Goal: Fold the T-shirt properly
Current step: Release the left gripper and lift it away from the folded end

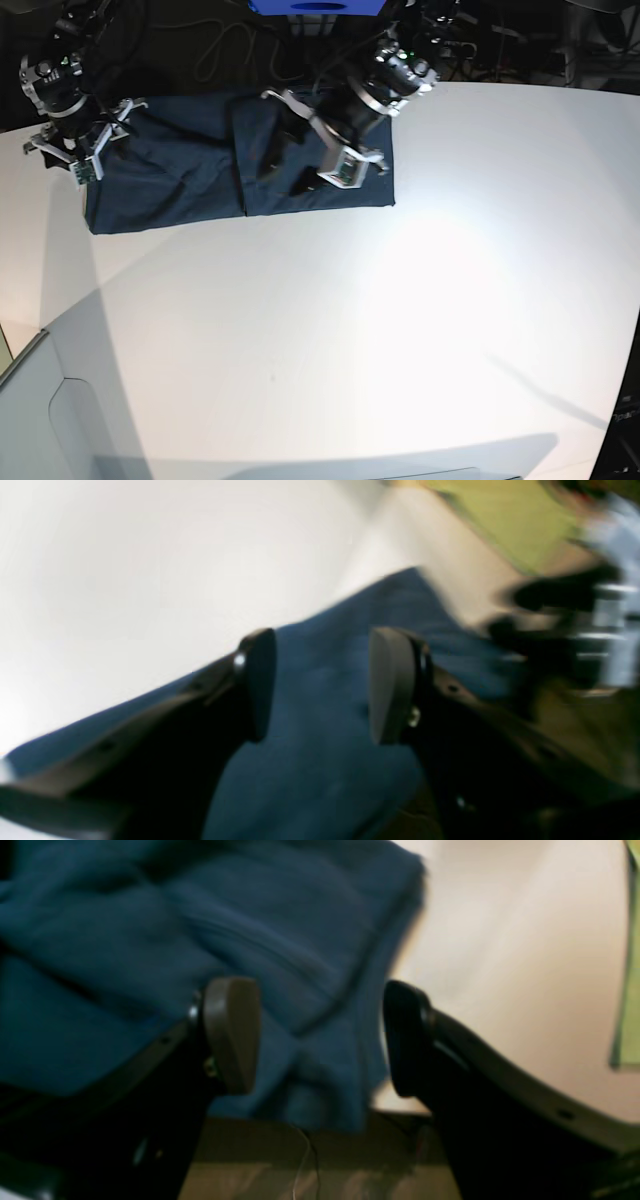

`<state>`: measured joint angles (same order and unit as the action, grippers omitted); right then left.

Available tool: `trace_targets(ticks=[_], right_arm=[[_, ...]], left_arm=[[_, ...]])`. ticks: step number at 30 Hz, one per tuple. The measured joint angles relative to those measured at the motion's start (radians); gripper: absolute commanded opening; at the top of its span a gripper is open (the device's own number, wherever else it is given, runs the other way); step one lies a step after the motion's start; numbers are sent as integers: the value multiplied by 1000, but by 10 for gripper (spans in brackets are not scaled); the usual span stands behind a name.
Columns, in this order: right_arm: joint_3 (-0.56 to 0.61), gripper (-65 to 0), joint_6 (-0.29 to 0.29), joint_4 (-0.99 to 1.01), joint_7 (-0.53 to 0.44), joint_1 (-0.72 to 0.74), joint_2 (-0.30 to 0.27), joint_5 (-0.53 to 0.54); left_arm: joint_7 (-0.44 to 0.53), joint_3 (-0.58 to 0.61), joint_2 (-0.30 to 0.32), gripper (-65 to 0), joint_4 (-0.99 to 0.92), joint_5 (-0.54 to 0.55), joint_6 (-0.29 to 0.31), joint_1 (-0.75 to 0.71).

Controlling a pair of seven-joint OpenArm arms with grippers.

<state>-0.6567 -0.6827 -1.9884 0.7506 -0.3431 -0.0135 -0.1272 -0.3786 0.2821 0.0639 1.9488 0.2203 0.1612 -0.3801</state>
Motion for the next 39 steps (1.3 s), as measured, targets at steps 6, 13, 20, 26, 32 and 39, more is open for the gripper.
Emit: trace_targets(ticks=[6,13,20,26,32,39], right_arm=[[-30,-280,0,108,29,91,0,16],[-143,-280,0,323,55,189,-6,-1],[-142,-280,2,426,15,201,-36,23],[-142,-295,3,459,-3,212,-39,44],[-98,-541,4,485,-28,224,-43,54],[-55,-650,4,486,-34,226,-44,50]], left_arm=[[-3,-216,-3,-361,-8,-3,1,-52],[-8,-374,-3,-361,-8,99,1,-80],[-8,-444,0,-361,-35,178,1,-87],[-8,-436,-3,-361,-54,181,1,-85],[-10,-441,-3,-361,-119,181,1,-79],[-3,-441,-3,-361,-182,181,1,-76]])
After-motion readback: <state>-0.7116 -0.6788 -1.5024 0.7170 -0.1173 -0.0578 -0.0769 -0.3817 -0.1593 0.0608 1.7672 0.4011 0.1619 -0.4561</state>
